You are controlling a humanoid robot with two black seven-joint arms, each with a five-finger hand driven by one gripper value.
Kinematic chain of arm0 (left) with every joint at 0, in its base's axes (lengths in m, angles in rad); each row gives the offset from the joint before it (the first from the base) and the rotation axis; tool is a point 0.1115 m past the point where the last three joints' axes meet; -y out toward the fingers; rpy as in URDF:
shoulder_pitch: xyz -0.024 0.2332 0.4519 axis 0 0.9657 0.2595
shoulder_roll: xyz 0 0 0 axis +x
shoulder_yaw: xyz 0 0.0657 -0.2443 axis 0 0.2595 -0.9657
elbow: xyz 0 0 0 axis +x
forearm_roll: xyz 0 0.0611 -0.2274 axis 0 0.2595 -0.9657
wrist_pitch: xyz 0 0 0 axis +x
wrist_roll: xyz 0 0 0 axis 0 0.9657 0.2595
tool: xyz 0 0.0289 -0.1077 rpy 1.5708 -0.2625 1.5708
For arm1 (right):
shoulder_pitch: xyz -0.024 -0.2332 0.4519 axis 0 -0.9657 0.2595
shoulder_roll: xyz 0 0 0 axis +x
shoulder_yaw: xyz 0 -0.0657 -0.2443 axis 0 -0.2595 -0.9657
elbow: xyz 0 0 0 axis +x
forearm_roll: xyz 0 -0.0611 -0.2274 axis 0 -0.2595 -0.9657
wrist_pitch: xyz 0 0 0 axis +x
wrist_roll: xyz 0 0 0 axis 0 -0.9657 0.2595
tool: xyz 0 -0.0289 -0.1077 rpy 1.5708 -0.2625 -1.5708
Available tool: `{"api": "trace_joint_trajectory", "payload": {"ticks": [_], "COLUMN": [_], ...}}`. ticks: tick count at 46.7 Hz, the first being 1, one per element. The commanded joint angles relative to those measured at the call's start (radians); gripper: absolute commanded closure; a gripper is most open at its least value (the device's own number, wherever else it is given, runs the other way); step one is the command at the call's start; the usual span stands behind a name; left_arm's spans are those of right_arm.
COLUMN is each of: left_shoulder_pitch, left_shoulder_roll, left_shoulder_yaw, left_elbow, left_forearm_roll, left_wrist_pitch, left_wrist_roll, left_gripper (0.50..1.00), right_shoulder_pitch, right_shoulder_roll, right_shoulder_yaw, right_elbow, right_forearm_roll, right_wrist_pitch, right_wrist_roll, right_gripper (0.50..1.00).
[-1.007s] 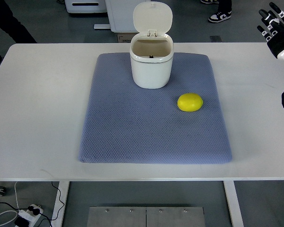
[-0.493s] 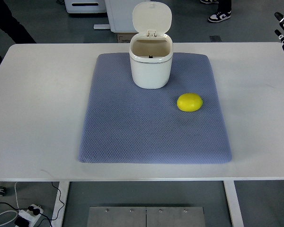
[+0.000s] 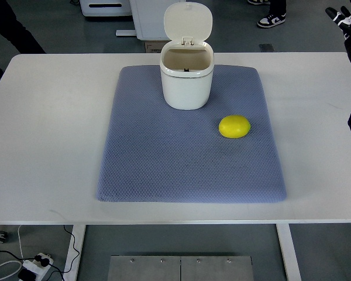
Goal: Put lemon in trash with right hand
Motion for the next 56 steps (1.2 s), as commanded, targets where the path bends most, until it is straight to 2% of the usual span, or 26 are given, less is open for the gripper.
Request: {"api": "trace_joint_trajectory", "payload": {"ticks": [1,12,25,31,39,56], "left_shoulder_pitch": [0.000,0.000,0.000,0.000,0.000,0.000], "left_shoulder_roll": [0.000,0.000,0.000,0.000,0.000,0.000], "left_shoulder_yaw": [0.000,0.000,0.000,0.000,0.000,0.000], "left_elbow": [0.000,0.000,0.000,0.000,0.000,0.000], "left_forearm_roll": [0.000,0.000,0.000,0.000,0.000,0.000], "left_wrist_pitch": [0.000,0.000,0.000,0.000,0.000,0.000], "left_wrist_roll": [0.000,0.000,0.000,0.000,0.000,0.000], "left_gripper": [0.500,0.500,0.500,0.500,0.500,0.500], "right_shoulder_pitch": [0.010,0.071,0.082,0.078,0.076,0.088], "right_shoulder_roll": [-0.009,-0.109,-0.210,-0.230,-0.256,-0.219], "right_shoulder_yaw": [-0.058,-0.231,-0.386,-0.440,-0.514,-0.607], "right_elbow": [0.029,0.206,0.375,0.414,0.467,0.481], "right_forearm_roll": [-0.056,-0.195,-0.384,-0.444,-0.528,-0.634], "right_wrist_pitch": [0.003,0.005,-0.012,-0.015,-0.078,-0.147], "right_wrist_roll": [0.011,0.011,0.007,0.002,0.001,-0.035], "right_gripper": [0.500,0.500,0.500,0.500,0.500,0.500]}}
